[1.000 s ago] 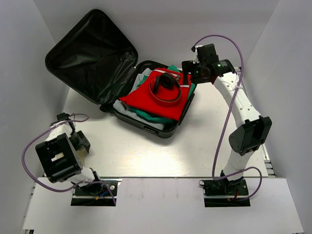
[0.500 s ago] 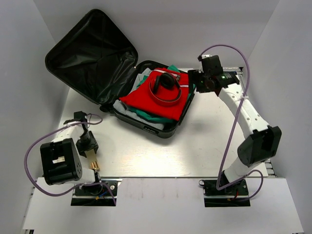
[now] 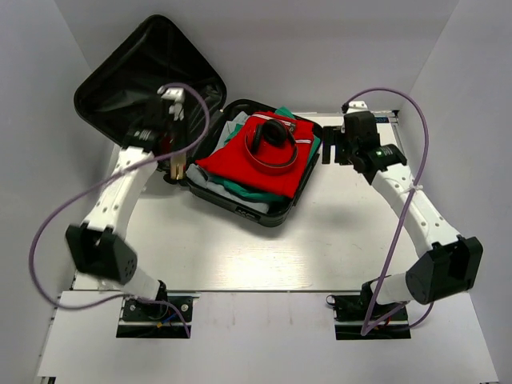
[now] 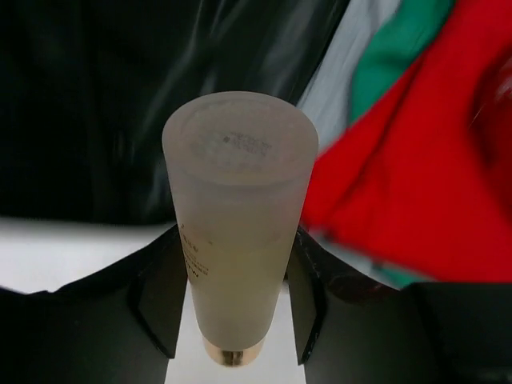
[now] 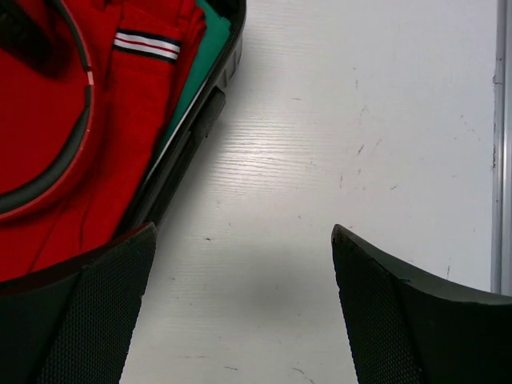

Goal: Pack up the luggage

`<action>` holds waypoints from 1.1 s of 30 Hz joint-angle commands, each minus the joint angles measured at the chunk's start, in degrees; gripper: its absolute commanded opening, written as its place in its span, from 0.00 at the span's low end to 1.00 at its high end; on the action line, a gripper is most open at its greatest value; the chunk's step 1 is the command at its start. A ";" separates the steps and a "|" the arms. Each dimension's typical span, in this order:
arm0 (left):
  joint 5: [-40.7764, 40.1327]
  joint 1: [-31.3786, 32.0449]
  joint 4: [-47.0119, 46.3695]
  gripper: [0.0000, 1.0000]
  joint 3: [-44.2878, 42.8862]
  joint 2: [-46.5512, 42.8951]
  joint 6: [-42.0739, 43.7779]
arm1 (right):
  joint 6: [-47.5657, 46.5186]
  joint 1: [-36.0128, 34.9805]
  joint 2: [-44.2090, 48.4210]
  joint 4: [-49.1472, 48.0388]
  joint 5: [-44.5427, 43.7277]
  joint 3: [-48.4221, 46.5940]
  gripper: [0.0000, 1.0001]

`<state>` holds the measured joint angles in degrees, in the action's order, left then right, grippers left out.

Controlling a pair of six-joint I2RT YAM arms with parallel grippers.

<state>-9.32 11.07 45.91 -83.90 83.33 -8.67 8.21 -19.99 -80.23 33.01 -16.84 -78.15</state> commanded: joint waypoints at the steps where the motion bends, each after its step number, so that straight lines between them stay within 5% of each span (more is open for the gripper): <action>1: -2.46 2.72 -10.12 0.00 -12.47 9.64 11.09 | -0.99 0.39 2.79 -5.41 -2.66 2.99 0.90; 7: 3.70 6.06 -14.44 0.00 -30.95 30.19 17.44 | -2.23 0.65 3.32 -6.03 -5.13 5.63 0.90; 13: 2.99 7.56 -14.02 0.00 -35.72 38.84 16.67 | -2.49 1.18 2.62 -3.49 -8.38 6.87 0.90; 14: 2.04 7.48 -13.40 0.06 -35.55 39.01 14.84 | -2.32 1.27 2.62 -3.31 -7.86 6.96 0.90; 18: 1.33 7.91 -12.86 1.00 -28.90 33.24 14.55 | -1.71 1.62 3.40 -3.22 -6.37 7.31 0.90; 23: -5.68 8.62 -6.82 1.00 -24.92 22.42 9.13 | -1.00 1.71 4.29 -5.32 -1.11 8.10 0.90; 28: -18.16 4.16 17.38 1.00 -15.17 7.86 -4.93 | 0.23 1.53 4.11 -6.65 3.73 8.36 0.90; 33: -19.07 -9.72 27.12 1.00 11.09 -7.99 -22.51 | 3.56 1.53 4.29 -7.87 10.66 9.24 0.90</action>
<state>-23.97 7.79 58.00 -84.20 79.96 -18.15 8.97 -18.70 -77.93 28.05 -12.45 -70.11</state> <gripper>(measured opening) 0.997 0.904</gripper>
